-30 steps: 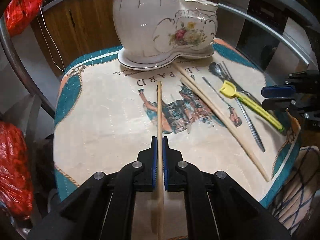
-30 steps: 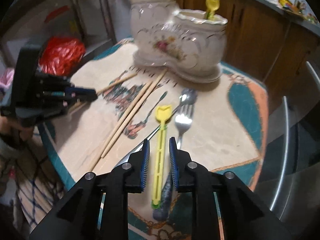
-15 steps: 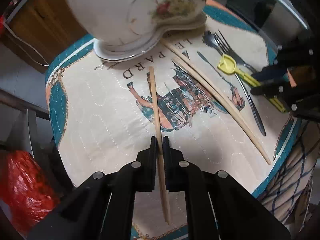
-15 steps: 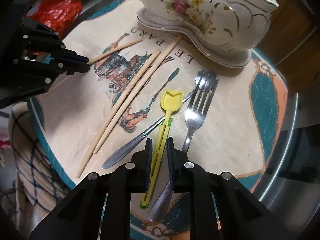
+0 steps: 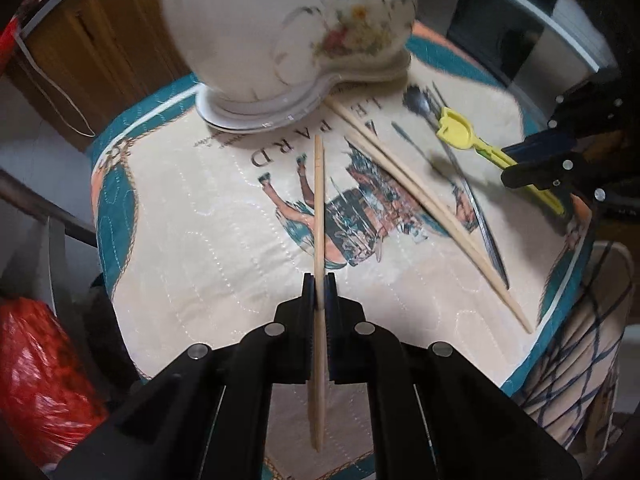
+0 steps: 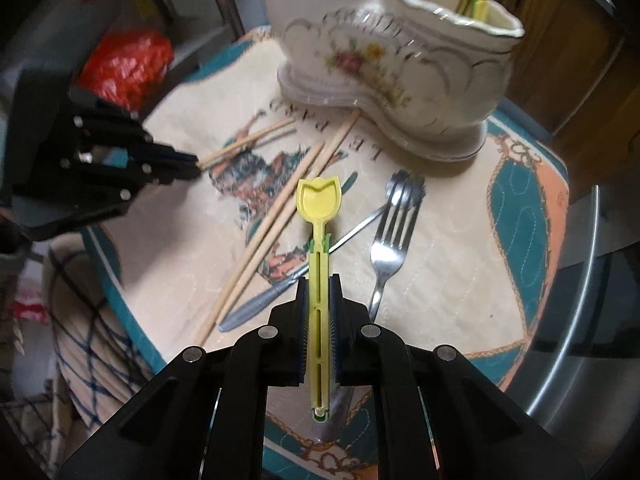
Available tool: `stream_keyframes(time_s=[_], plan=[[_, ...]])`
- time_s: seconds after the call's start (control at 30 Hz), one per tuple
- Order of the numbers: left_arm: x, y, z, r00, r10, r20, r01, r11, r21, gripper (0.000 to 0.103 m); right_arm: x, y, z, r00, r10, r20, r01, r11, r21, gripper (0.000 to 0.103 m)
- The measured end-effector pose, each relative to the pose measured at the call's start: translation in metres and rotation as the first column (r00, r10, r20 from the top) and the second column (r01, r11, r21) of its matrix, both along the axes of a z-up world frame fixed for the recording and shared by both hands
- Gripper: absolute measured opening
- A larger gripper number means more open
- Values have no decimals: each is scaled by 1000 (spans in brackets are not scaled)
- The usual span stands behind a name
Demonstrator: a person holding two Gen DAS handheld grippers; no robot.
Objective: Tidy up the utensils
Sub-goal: 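Carry the chopstick to the larger pot with left tool while right carries spoon to smaller pot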
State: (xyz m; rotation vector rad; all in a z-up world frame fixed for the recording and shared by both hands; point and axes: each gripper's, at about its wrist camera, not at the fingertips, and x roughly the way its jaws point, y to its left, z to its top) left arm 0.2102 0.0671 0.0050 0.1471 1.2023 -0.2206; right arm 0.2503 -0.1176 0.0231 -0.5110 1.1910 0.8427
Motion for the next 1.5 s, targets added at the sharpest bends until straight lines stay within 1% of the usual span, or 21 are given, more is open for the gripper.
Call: stream_keyframes(time_s=[0.17, 0.27, 0.37, 0.5, 0.53, 0.7, 0.73, 0.83, 0.87, 0.97, 1.03, 1.07, 1.13, 1.17, 1.2, 1.23, 1.27, 1.33, 1.4, 1.47, 1.5], plan=[[-18, 20, 19, 993, 51, 106, -39, 993, -108, 4, 8, -16, 17, 1000, -22, 14, 20, 994, 109, 10], [-29, 35, 37, 976, 98, 193, -60, 980, -192, 4, 14, -25, 26, 999, -35, 19, 31, 980, 198, 10], [-47, 42, 50, 948, 146, 284, -65, 959, -275, 4, 11, -36, 36, 998, -54, 22, 45, 954, 298, 10], [-50, 43, 65, 904, 203, 377, -57, 930, -363, 4, 17, -50, 48, 995, -98, 23, 78, 896, 438, 10], [-47, 35, 64, 895, 214, 391, -59, 926, -373, 4, 17, -51, 50, 994, -111, 25, 87, 880, 467, 10], [-39, 35, 75, 833, 264, 486, -41, 906, -421, 4, 27, -59, 54, 987, -156, 32, 111, 818, 565, 10], [-37, 36, 77, 819, 279, 502, -37, 898, -439, 4, 30, -61, 55, 986, -161, 34, 111, 805, 583, 10], [-30, 40, 82, 783, 314, 537, -26, 879, -477, 4, 37, -63, 59, 983, -178, 49, 110, 779, 618, 10], [-29, 41, 83, 773, 321, 547, -21, 875, -483, 4, 39, -64, 60, 981, -188, 55, 111, 767, 632, 10], [-20, 45, 90, 733, 351, 583, -13, 864, -504, 4, 46, -66, 64, 976, -208, 57, 115, 727, 677, 10], [-14, 49, 98, 698, 372, 612, 2, 854, -521, 4, 50, -68, 68, 974, -219, 61, 113, 700, 705, 10], [-11, 50, 102, 686, 378, 622, 3, 853, -522, 4, 53, -68, 70, 972, -226, 64, 111, 684, 721, 10], [-4, 51, 113, 648, 389, 654, 21, 850, -526, 4, 60, -68, 77, 967, -241, 78, 102, 653, 750, 10], [-1, 51, 116, 634, 392, 666, 29, 849, -527, 5, 63, -68, 79, 966, -245, 81, 99, 642, 760, 10], [3, 51, 121, 611, 400, 683, 26, 852, -522, 5, 67, -66, 82, 964, -251, 92, 92, 633, 769, 10], [8, 50, 125, 592, 406, 696, 28, 853, -522, 5, 69, -65, 84, 962, -254, 100, 87, 630, 772, 10], [11, 50, 129, 580, 410, 704, 34, 851, -524, 5, 73, -63, 87, 959, -259, 112, 80, 629, 773, 10], [21, 46, 138, 534, 413, 738, 29, 863, -505, 5, 79, -57, 93, 950, -277, 143, 65, 625, 778, 10], [30, 45, 143, 508, 417, 754, 43, 862, -506, 5, 85, -54, 96, 941, -297, 160, 62, 619, 783, 10], [40, 41, 147, 469, 423, 775, 42, 866, -498, 5, 90, -49, 99, 928, -322, 187, 56, 616, 786, 10], [44, 39, 148, 453, 422, 785, 35, 871, -489, 5, 92, -45, 100, 910, -350, 222, 51, 626, 778, 10]])
